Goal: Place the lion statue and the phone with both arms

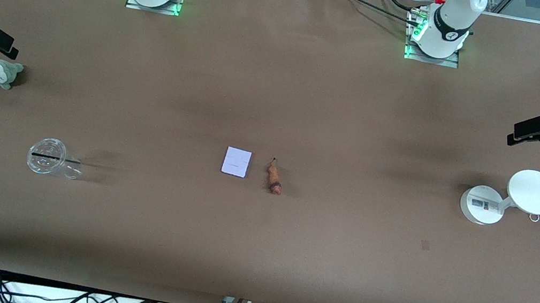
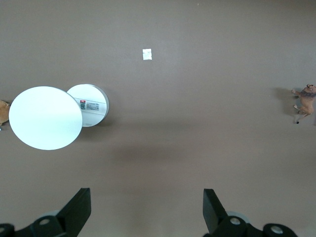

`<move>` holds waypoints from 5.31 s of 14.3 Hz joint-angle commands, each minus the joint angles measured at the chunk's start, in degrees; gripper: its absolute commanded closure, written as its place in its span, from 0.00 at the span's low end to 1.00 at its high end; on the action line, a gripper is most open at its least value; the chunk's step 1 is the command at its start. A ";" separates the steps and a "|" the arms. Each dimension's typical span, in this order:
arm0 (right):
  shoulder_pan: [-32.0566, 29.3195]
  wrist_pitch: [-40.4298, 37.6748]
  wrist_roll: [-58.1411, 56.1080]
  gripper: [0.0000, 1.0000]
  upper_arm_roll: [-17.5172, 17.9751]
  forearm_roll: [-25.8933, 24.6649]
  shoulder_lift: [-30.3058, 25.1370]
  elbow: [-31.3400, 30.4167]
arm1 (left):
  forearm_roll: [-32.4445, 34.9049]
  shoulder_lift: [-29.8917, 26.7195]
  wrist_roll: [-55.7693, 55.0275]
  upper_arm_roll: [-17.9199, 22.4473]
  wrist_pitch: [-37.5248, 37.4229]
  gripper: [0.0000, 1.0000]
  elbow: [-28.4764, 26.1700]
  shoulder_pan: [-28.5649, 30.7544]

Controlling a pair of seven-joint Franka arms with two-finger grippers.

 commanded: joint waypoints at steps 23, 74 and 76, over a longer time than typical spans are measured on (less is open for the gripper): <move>-0.52 0.38 0.13 0.00 -0.26 -0.19 0.74 0.98 | 0.98 -1.08 0.98 -1.00 2.98 0.00 -2.54 0.37; 7.47 2.75 -0.66 0.00 0.36 -0.01 5.58 0.89 | -0.51 38.28 -56.48 -0.47 34.14 0.00 15.47 -37.77; 7.56 2.76 -0.58 0.00 0.36 -0.01 5.58 0.89 | -0.34 41.88 -58.52 -0.29 40.13 0.00 15.56 -39.35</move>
